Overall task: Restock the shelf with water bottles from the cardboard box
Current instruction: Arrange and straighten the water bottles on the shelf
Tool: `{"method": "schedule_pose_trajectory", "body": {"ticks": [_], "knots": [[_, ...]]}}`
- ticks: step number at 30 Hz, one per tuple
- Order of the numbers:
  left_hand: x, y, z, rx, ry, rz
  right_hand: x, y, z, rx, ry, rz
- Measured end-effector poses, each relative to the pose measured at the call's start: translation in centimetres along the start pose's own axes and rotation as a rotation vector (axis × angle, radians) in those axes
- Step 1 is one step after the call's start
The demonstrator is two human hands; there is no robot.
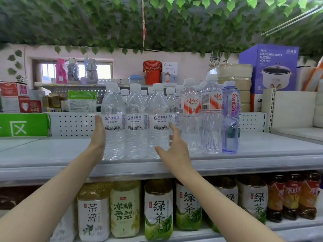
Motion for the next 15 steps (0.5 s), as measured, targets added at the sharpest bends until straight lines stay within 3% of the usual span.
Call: {"method": "schedule_pose_trajectory", "body": {"ticks": [8,15], "knots": [[0.4,-0.2,-0.1,0.007,-0.008,-0.002,-0.4,-0.3,0.4,0.015,0.124,-0.027],[0.5,-0.4,-0.2,0.004,-0.027,-0.011,-0.9,-0.4,-2.3,-0.086,0.067,-0.081]]}}
Point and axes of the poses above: each hand's wrist, its own x-axis towards the middle knuckle, its own z-axis out of the palm, y = z × x, the point moved 5 cm from there along x, towards the middle knuckle, and after that the axes turned 1 degree about x, right-handed, at the moved point
